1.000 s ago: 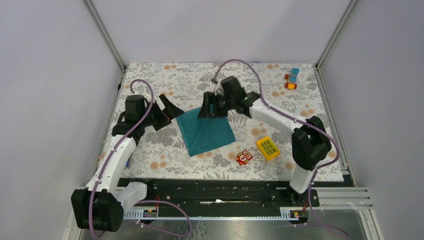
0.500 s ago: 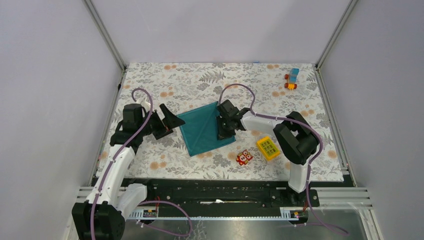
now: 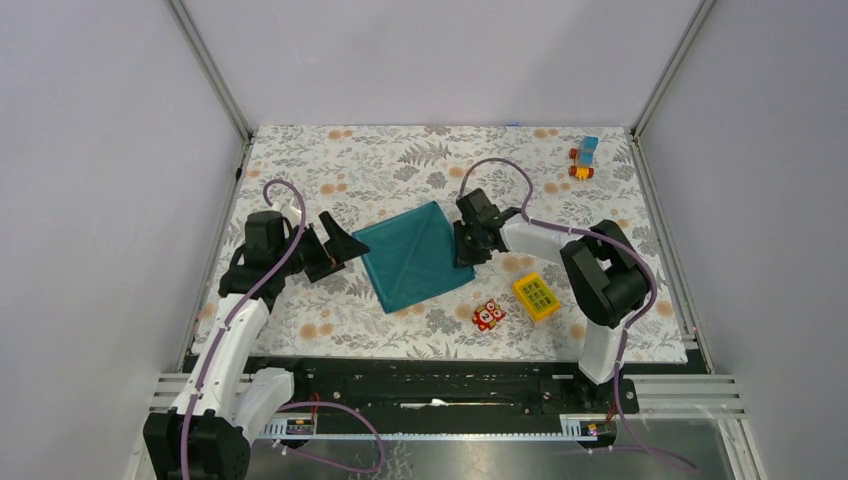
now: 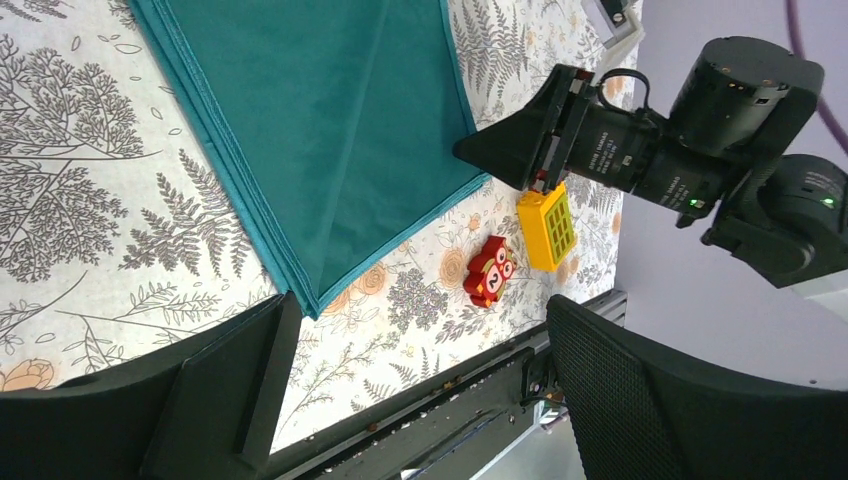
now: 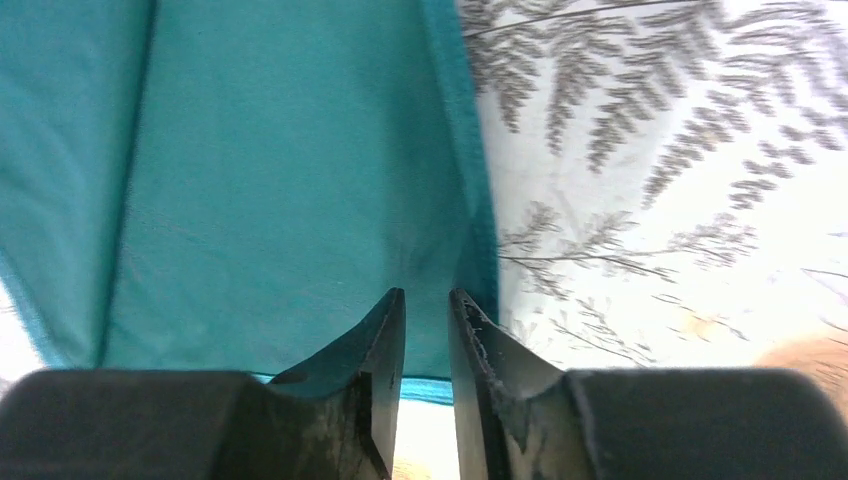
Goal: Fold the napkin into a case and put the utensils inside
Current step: Move the upper triangle-folded napkin to the center of the board, then pick up the upper triangle-folded napkin from the center of the board.
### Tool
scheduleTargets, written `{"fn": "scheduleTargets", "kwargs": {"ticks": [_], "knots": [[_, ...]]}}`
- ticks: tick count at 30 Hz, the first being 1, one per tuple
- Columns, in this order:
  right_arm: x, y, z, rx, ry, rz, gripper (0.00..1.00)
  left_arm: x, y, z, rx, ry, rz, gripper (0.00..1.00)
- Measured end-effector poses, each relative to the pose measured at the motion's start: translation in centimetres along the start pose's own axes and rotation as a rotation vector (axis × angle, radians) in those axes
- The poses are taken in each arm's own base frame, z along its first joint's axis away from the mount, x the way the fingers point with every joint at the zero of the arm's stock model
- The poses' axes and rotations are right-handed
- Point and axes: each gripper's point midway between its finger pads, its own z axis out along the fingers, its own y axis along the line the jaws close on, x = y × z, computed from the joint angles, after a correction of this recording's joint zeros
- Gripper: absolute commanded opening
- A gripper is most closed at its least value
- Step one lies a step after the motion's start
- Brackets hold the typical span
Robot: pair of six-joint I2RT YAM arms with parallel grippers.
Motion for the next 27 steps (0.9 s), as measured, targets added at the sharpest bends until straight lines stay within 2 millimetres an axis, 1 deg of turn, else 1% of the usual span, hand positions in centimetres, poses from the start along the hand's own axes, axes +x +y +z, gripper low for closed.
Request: {"fn": "scheduleTargets", "kwargs": {"ticks": [3,4,6,8,10,12,13,14,16,21,24,27], "knots": [[-0.1,-1.0,-0.8,0.078,0.018,-0.067,0.48,0.0,0.4,0.0,-0.019,-0.004,0.001,0.99],[-0.1,-0.9,-1.2,0.102,0.022,-0.093,0.54,0.0,0.6,0.0,-0.030,-0.005,-0.001,0.99],[-0.3,0.2,-2.1,0.132,0.022,-0.155,0.62,-0.4,1.0,-0.2,-0.058,-0.015,-0.005,0.99],[-0.1,3.1,-3.0,0.112,0.011,-0.219,0.67,-1.6,1.6,-0.5,-0.093,-0.049,-0.013,0.99],[0.8,6.5,-3.6,0.061,0.003,-0.270,0.69,-2.9,2.2,-0.9,-0.122,-0.087,-0.025,0.98],[2.4,9.7,-4.0,0.001,0.011,-0.315,0.68,-4.0,2.8,-0.9,-0.140,-0.115,-0.039,0.93],[3.4,10.9,-4.2,-0.022,0.020,-0.333,0.68,-4.4,3.2,-0.7,-0.148,-0.120,-0.046,0.87],[4.2,11.7,-4.3,-0.040,0.031,-0.342,0.68,-4.5,3.6,-0.3,-0.156,-0.112,-0.057,0.82],[5.0,12.5,-4.4,-0.058,0.044,-0.345,0.67,-4.5,4.7,0.9,-0.179,-0.076,-0.087,0.73],[4.7,12.7,-4.4,-0.075,0.046,-0.306,0.65,-3.1,8.8,5.1,-0.290,0.063,-0.166,0.59],[4.7,12.7,-4.4,-0.082,0.050,-0.299,0.64,-2.7,9.9,7.1,-0.337,0.121,-0.174,0.52],[4.9,12.9,-4.4,-0.095,0.060,-0.299,0.64,-3.4,10.0,9.4,-0.360,0.149,-0.142,0.50]]}}
